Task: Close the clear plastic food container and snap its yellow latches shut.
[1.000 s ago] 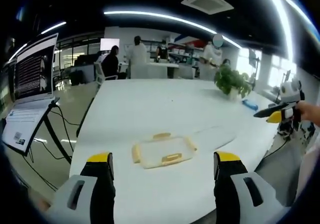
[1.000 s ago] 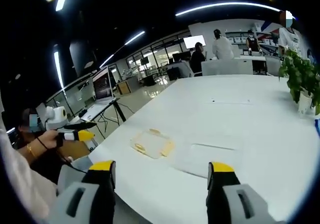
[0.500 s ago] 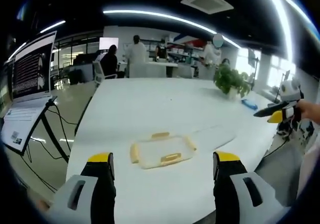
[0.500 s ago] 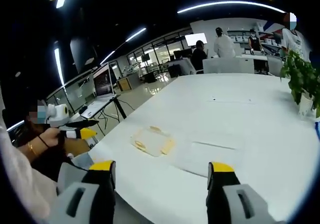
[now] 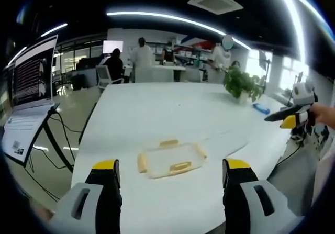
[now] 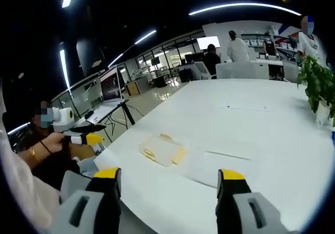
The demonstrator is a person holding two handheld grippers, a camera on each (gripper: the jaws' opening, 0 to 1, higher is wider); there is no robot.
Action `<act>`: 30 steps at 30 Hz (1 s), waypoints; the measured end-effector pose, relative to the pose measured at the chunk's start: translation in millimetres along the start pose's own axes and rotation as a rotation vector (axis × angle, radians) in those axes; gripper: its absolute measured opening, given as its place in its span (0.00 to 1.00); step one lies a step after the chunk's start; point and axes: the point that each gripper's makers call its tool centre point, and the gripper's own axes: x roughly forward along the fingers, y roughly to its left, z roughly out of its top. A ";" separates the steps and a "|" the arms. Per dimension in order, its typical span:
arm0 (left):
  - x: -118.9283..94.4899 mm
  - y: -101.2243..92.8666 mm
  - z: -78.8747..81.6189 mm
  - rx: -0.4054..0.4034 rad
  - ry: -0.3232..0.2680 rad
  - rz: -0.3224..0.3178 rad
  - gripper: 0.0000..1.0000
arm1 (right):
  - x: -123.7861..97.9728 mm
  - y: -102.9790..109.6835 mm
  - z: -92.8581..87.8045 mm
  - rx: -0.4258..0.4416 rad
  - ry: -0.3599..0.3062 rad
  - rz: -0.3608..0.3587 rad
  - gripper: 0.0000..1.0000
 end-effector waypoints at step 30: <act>32.8 8.1 -30.4 0.219 0.168 -0.191 0.80 | 56.3 18.2 -5.7 -0.278 0.213 0.121 0.74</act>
